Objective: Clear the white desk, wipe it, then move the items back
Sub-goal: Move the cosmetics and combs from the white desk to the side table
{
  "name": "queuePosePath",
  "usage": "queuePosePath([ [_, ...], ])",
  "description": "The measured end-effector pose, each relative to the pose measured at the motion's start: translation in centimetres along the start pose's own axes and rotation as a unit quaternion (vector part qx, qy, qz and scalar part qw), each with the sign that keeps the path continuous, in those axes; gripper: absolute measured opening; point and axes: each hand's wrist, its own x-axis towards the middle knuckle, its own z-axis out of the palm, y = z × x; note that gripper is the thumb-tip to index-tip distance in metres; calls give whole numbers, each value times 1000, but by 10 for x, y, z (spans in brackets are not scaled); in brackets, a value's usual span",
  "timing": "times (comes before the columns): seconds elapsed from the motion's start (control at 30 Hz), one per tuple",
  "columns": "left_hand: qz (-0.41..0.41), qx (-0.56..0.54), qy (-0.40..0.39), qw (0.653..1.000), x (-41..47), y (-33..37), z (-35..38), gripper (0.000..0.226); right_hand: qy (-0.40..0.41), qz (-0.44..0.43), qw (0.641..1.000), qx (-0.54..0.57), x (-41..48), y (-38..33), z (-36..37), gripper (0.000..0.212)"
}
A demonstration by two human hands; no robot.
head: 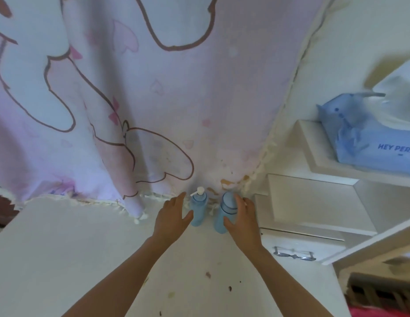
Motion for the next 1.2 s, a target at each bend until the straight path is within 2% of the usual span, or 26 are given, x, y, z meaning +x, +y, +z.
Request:
queuePosePath([
  [0.13, 14, -17, -17, 1000, 26, 10, 13, 62, 3, -2, 1000, 13, 18, 0, 7, 63],
  [0.4, 21, -77, -36, 996, 39, 10, 33, 53, 30, 6, 999, 7, 30, 3, 18, 60],
  [0.73, 27, -56, 1, 998, 29, 10, 32, 44, 28, 17, 999, 38, 24, 1, 15, 61],
  [0.9, 29, -44, 15, 998, 8, 6, 15, 47, -18, 3, 999, 35, 7, -7, 11, 58],
  [1.0, 30, -70, 21, 997, -2, 2, 2, 30, -33, -20, 998, 41, 1, -17, 10, 58],
  [1.2, -33, -36, 132, 990, -54, -15, -33, 42, -82, -112, 989, 39, -20, -52, 15, 55],
])
